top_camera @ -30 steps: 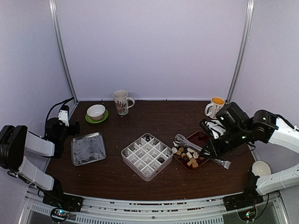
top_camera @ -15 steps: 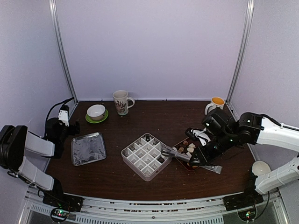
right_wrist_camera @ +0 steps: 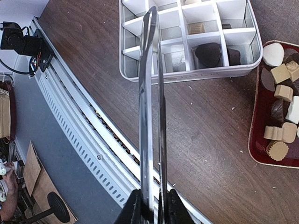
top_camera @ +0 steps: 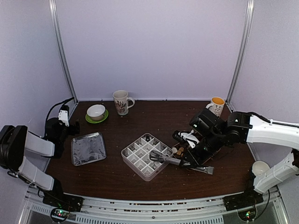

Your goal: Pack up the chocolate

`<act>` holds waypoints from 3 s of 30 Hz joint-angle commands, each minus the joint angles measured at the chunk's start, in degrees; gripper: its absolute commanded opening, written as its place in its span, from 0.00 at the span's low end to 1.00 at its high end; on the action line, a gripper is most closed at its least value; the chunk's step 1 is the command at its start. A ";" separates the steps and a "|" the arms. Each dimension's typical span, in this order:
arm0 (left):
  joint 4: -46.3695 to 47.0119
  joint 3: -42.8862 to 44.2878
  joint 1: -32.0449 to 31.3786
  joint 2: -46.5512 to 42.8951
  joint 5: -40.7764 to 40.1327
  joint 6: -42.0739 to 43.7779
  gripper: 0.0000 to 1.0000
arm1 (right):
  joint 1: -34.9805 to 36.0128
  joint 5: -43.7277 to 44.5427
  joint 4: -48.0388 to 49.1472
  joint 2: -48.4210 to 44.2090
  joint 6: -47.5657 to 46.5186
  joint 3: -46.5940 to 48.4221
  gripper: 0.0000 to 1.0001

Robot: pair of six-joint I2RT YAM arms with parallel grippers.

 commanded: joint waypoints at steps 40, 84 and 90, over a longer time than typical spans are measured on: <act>3.13 0.06 0.49 0.35 0.01 -0.19 0.98 | 0.66 10.13 -0.17 5.17 -5.02 8.71 0.35; 3.31 -0.06 0.42 0.33 0.01 -0.19 0.98 | -9.83 22.75 -18.29 -19.74 5.57 -9.11 0.32; 3.28 -0.06 0.49 0.33 0.01 -0.24 0.98 | -10.36 22.48 -18.89 -18.59 5.37 -9.66 0.32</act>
